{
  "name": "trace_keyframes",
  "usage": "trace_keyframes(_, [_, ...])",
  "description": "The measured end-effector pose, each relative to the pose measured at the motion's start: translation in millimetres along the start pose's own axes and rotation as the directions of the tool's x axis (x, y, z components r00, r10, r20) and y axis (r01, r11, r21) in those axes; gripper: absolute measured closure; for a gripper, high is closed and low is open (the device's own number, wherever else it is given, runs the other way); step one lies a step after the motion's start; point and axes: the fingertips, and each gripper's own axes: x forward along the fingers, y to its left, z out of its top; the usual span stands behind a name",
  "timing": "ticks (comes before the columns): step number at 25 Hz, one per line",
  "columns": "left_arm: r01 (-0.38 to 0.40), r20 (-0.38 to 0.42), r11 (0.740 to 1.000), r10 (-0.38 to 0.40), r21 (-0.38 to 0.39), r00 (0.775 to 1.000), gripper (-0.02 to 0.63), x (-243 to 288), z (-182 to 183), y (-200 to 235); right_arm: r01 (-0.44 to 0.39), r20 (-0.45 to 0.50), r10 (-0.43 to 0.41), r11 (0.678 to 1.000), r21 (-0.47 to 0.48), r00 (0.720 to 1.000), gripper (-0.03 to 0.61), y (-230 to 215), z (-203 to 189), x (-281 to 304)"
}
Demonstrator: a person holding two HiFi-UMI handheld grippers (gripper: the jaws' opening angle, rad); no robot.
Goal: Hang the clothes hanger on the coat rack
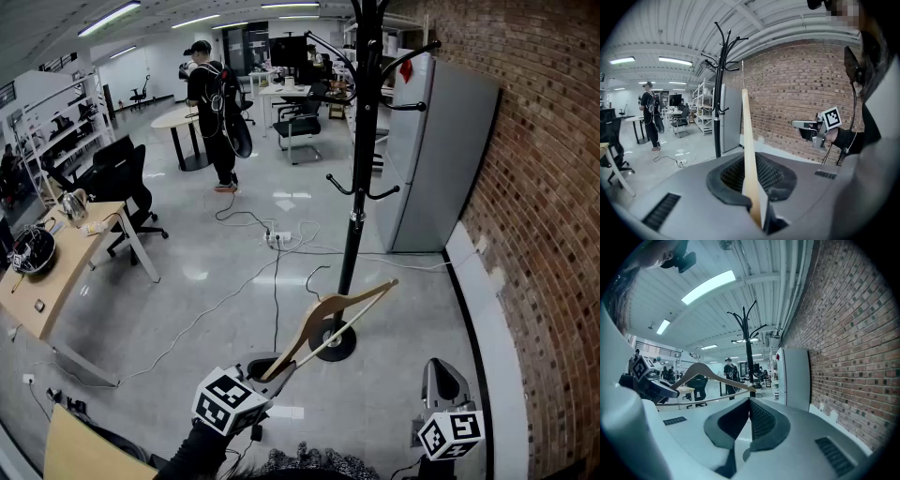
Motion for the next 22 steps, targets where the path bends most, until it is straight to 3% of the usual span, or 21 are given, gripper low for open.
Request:
trace_keyframes(9, [0.033, 0.017, 0.996, -0.035, 0.088, 0.999, 0.572, 35.6, 15.5, 24.7, -0.010, -0.024, 0.010, 1.000, -0.005, 1.000, 0.569, -18.4, -3.7, 34.8])
trace_keyframes(22, [0.088, 0.037, 0.990, -0.092, 0.109, 0.995, 0.572, 112.2, 29.2, 50.3, -0.081, -0.046, 0.080, 0.997, -0.003, 0.996, 0.569, -70.7, -0.9, 120.9])
